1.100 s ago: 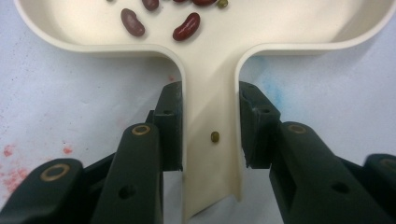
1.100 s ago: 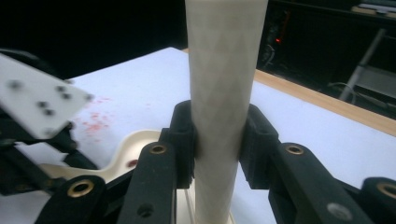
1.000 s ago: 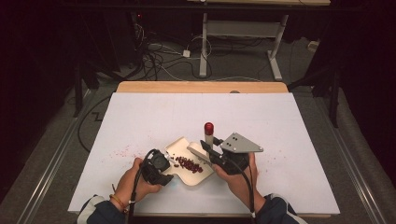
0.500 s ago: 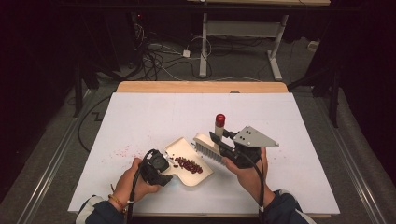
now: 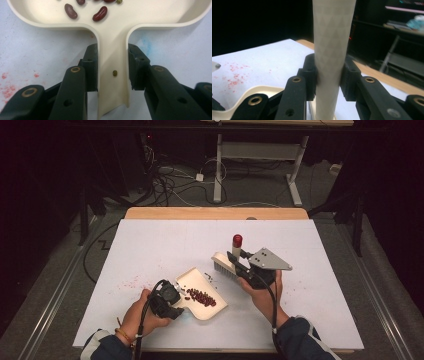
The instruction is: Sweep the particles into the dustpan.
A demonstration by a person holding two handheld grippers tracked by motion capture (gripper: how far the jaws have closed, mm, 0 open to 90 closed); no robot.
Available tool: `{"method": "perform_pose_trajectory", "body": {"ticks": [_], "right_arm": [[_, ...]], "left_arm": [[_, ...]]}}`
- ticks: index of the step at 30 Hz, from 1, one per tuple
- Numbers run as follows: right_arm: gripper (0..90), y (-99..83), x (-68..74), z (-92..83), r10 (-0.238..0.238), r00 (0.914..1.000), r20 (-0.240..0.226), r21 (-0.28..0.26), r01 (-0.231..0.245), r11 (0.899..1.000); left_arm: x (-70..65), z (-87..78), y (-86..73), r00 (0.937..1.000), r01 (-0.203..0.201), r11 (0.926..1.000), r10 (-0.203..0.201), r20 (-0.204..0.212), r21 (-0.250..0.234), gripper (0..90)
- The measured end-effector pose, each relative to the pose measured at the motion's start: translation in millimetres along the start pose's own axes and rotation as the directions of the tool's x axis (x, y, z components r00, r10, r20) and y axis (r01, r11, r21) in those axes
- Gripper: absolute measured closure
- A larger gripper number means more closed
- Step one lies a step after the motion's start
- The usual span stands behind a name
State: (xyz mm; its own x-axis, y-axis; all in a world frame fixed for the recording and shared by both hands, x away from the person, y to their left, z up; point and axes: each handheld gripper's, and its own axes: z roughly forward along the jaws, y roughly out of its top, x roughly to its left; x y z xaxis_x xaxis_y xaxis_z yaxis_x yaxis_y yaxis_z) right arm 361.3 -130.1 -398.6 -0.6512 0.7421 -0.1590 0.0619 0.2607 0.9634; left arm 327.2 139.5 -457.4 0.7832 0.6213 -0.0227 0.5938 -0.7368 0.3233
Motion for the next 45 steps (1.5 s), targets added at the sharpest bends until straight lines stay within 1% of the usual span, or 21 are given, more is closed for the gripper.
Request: {"method": "perform_pose_trajectory", "body": {"ticks": [2,4,5,7,10,11,14,15,16,18,20,22,24,27,30,31,35,38,39,42,45], "right_arm": [[70.4,0.8,3.7,10.8,-0.025,0.9997,-0.004,0.000,0.025,1.000],[70.4,1.0,5.8,20.6,-0.040,0.9991,-0.015,0.001,0.040,0.999],[70.5,0.6,6.2,24.9,-0.038,0.9991,-0.021,0.011,0.038,0.999],[70.5,-0.4,6.5,29.1,-0.023,0.9986,-0.047,0.016,0.024,1.000],[70.4,1.4,11.5,26.4,-0.026,0.9967,-0.077,0.031,0.028,0.999],[70.4,1.3,13.6,24.6,-0.018,0.9957,-0.091,0.037,0.021,0.999],[70.4,1.7,19.7,18.9,-0.006,0.9939,-0.110,0.048,0.012,0.999],[70.3,1.8,21.3,16.8,0.006,0.9926,-0.122,0.050,0.000,0.999],[70.3,2.1,22.7,15.1,0.016,0.9927,-0.120,0.055,-0.009,0.998],[70.4,2.9,27.2,9.7,0.041,0.9897,-0.137,0.053,-0.034,0.998],[70.4,3.9,32.1,5.1,0.067,0.9844,-0.163,0.052,-0.059,0.997],[70.5,5.2,37.9,1.1,0.081,0.9785,-0.190,0.049,-0.072,0.996],[70.5,7.5,42.3,-1.9,0.072,0.9775,-0.198,0.048,-0.064,0.997],[70.5,11.1,42.6,-6.7,0.050,0.9786,-0.199,0.019,-0.048,0.999],[70.5,15.7,36.8,-13.1,0.058,0.9791,-0.195,0.002,-0.059,0.998],[70.5,17.3,34.5,-15.1,0.055,0.9805,-0.189,-0.003,-0.056,0.998],[70.5,18.5,24.3,-21.4,0.032,0.9895,-0.141,-0.011,-0.034,0.999],[70.5,13.3,18.9,-19.9,0.008,0.9957,-0.092,0.011,-0.007,1.000],[70.5,10.8,18.3,-18.6,0.000,0.9962,-0.087,0.018,0.001,1.000],[70.4,5.6,21.2,-13.6,0.000,0.9950,-0.100,0.039,0.004,0.999],[70.4,3.7,29.5,-10.2,-0.006,0.9910,-0.133,0.045,0.012,0.999]], "left_arm": [[0.0,-0.2,0.2,1.0000,0.001,1.0000,-0.001,0.001,0.002,63.7],[0.7,-1.4,0.2,1.0000,0.000,1.0000,0.000,0.004,0.002,63.7],[1.2,-2.3,0.1,1.0000,-0.001,1.0000,0.001,0.005,0.002,63.7],[2.3,-4.1,-0.3,1.0000,-0.002,1.0000,0.002,0.007,0.000,63.7],[3.3,-5.0,-1.4,0.9999,0.005,1.0000,-0.005,0.009,0.004,63.7],[3.6,-5.2,-1.5,1.0000,0.002,1.0000,-0.002,0.008,0.008,63.7],[3.4,-6.2,-1.1,0.9999,0.007,0.9999,-0.008,0.009,0.010,63.7],[3.2,-6.4,-0.9,0.9999,0.008,0.9999,-0.008,0.009,0.011,63.7],[3.4,-6.5,-0.4,0.9999,0.008,0.9999,-0.008,0.006,0.010,63.7],[3.6,-6.3,0.0,0.9999,0.012,0.9999,-0.012,0.009,0.012,63.7],[4.2,-5.6,0.4,0.9999,0.011,0.9998,-0.011,0.008,0.015,63.7],[4.5,-4.8,0.7,0.9999,0.009,0.9998,-0.010,0.010,0.019,63.7],[4.7,-4.7,0.9,0.9999,0.008,0.9998,-0.009,0.009,0.018,63.7],[4.4,-4.5,1.0,0.9999,0.009,0.9998,-0.009,0.009,0.017,63.7],[4.8,-3.4,0.8,0.9999,0.009,0.9998,-0.009,0.011,0.019,63.7],[5.0,-3.2,0.7,0.9998,0.013,0.9998,-0.013,0.015,0.018,63.7],[5.8,-2.8,0.0,0.9995,0.024,0.9997,-0.024,0.021,0.011,63.6],[6.2,-2.4,-0.2,0.9992,0.033,0.9994,-0.034,0.024,0.003,63.6],[6.3,-2.3,-0.2,0.9991,0.034,0.9994,-0.034,0.024,0.003,63.6],[6.9,-2.8,-0.1,0.9990,0.037,0.9993,-0.037,0.025,-0.009,63.6],[8.0,-3.4,-0.4,0.9990,0.040,0.9990,-0.039,0.021,-0.021,63.5]]}}
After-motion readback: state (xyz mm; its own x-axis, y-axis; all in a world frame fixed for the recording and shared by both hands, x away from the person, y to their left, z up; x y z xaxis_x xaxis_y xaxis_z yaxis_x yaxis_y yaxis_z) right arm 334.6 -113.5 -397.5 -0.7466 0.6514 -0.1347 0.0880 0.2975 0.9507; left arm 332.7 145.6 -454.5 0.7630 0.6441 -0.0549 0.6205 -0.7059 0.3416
